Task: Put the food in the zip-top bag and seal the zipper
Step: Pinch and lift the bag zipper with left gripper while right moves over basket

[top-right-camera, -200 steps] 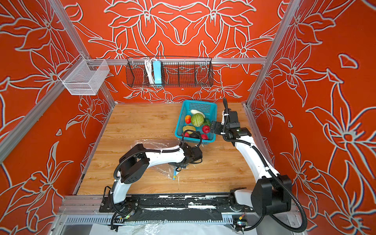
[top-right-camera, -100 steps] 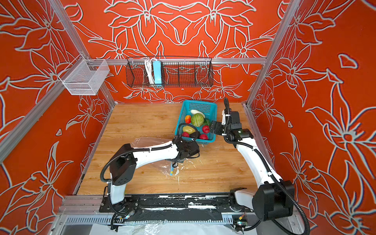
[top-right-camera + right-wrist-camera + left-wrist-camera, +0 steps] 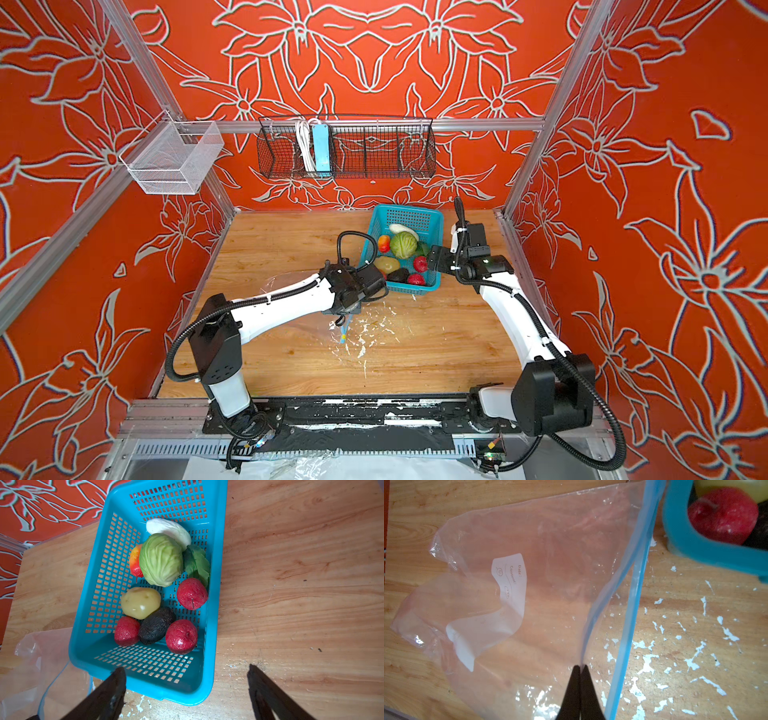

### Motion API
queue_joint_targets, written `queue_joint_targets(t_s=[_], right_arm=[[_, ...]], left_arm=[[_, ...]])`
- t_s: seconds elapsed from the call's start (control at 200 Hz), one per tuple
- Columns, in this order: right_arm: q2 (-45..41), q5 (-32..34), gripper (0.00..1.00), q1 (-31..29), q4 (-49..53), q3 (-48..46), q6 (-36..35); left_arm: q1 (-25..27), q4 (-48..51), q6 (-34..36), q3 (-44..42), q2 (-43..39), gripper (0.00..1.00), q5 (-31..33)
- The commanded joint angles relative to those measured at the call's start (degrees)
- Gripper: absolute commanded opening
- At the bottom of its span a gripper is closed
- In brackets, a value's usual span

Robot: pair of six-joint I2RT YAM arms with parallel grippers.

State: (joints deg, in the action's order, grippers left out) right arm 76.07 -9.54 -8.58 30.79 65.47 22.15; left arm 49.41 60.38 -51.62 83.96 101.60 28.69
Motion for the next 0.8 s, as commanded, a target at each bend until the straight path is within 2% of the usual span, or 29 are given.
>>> queue_joint_targets(t_s=[0.0,0.27,0.405,0.796], right_arm=[[1.62,0.37,0.91,-2.26,1.8,3.61,2.09],[7.1,2.27,0.89,-7.98,3.04,8.06,3.25],[11.38,3.21,0.88,-9.59,5.12,11.96,2.72],[22.23,3.99,0.86,-12.1,7.18,20.2,3.25]], left_arm=[[-1.46,-2.52,1.52,-2.32,-4.54,0.0,1.23],[-4.51,-11.66,10.33,-7.04,-12.75,0.0,-1.08],[-5.58,-13.22,12.47,-7.41,-15.11,0.0,-1.16],[-8.41,-16.82,21.75,-5.96,-15.21,0.0,-4.11]])
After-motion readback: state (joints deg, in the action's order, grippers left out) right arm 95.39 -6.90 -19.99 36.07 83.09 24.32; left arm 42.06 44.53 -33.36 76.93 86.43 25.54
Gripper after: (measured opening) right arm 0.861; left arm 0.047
